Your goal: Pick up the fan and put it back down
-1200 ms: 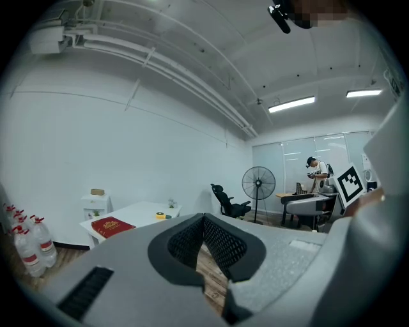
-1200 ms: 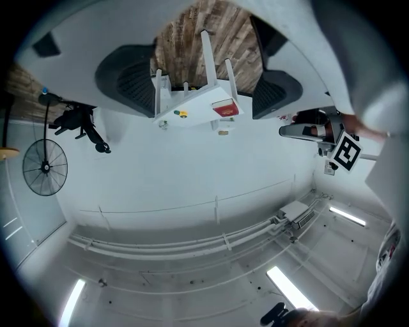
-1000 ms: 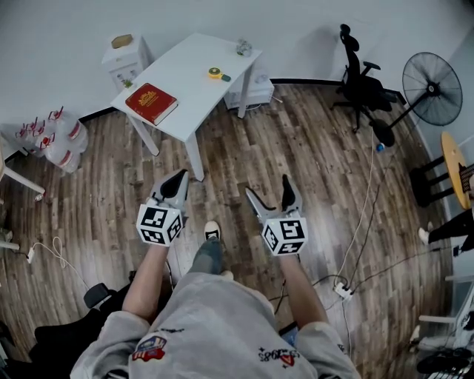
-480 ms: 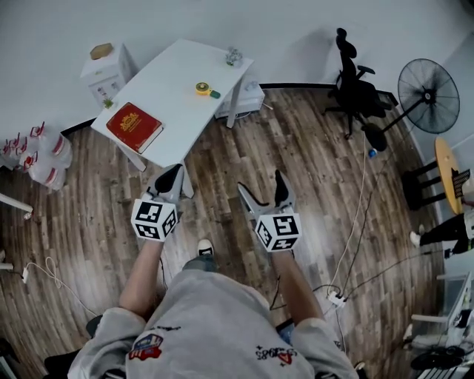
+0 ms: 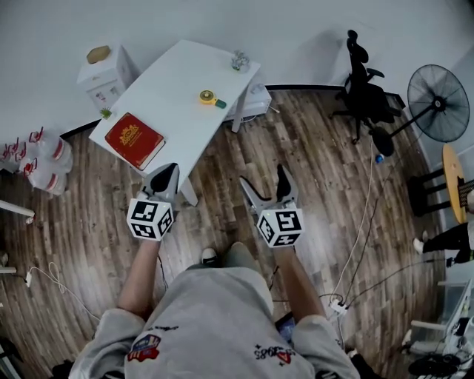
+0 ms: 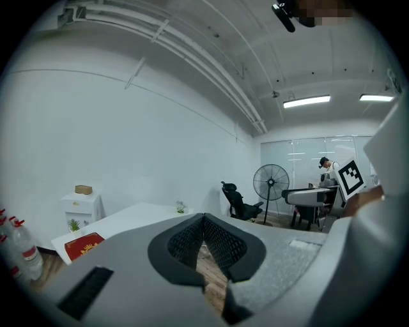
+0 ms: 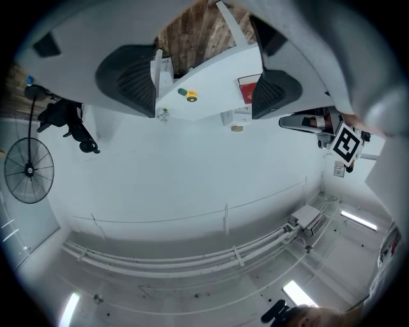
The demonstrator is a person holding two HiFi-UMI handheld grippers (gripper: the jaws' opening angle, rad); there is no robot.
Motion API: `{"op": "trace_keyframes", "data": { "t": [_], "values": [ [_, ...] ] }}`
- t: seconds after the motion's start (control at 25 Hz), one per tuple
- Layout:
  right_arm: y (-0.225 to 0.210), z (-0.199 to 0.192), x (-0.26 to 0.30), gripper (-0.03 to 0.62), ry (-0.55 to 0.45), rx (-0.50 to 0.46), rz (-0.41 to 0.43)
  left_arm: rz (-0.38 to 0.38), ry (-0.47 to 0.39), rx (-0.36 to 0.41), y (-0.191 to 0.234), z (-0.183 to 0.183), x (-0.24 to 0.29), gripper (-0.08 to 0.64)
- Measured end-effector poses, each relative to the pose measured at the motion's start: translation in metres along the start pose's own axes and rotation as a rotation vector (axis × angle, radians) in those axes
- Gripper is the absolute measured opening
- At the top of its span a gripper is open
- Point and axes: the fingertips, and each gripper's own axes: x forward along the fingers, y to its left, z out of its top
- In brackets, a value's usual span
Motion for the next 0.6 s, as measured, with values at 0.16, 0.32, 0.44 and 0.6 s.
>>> {"op": "trace_keyframes", "data": {
  "t": [0.16,0.32,0.44,0.6],
  "values": [
    [-0.018,0.001,0.049,0.457,0.003,0.005,0.027,0.026,0.011,-0.008,0.025,0.001,0.036,0.003],
    [-0.048,0.000,0.112,0.457,0.008,0.005,0.065,0.058,0.024,-0.017,0.050,-0.001,0.088,0.003],
    [-0.078,0.006,0.169,0.456,0.014,0.013,0.101,0.097,0.031,-0.021,0.074,0.011,0.135,0.005],
    [-0.114,0.028,0.249,0.456,0.015,0.003,0.175,0.160,0.023,-0.027,0.105,0.040,0.199,0.005]
  ]
}}
